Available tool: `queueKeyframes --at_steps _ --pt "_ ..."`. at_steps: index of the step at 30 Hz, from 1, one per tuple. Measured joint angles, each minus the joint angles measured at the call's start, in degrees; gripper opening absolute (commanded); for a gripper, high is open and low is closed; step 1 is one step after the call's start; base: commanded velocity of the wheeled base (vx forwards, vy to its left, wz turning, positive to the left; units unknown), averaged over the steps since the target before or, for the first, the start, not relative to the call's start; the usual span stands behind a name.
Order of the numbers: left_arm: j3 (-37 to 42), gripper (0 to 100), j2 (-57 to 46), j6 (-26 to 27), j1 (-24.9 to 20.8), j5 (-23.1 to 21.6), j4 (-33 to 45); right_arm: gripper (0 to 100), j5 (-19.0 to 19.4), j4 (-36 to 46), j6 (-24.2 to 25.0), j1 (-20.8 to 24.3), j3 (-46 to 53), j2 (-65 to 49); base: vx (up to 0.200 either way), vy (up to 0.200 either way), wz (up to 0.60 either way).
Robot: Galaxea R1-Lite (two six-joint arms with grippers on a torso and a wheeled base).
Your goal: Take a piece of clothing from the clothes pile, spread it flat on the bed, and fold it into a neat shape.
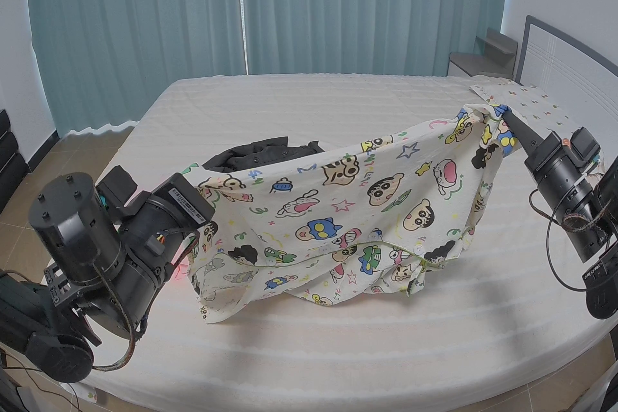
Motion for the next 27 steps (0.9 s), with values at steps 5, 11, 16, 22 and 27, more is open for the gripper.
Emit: queueKeyframes --at_steps 5,11,16,22,27 --pt "0.1 0 0.2 -0.5 0.0 -0.1 0.0 0 0.1 0.0 0.0 -0.8 0.0 0.0 0.000 -0.200 0.00" --pt "0.0 0 0.6 -1.5 0.0 -0.3 0.0 0 0.2 0.0 -0.1 -1.8 0.1 -0.1 0.000 -0.200 0.00" --pt "0.0 0 1.0 -1.5 0.0 -0.3 0.0 0 0.2 0.0 -0.1 -2.2 0.0 0.0 0.000 -0.200 0.00" --pt "0.0 0 1.2 -1.5 0.0 -0.3 0.0 0 0.3 0.0 0.0 -2.7 -0.2 0.0 0.000 -0.200 0.00" --pt "-0.1 0 1.2 -1.5 0.0 -0.3 0.0 0 0.8 0.0 0.1 -3.3 -0.3 -0.1 0.000 -0.200 0.00"
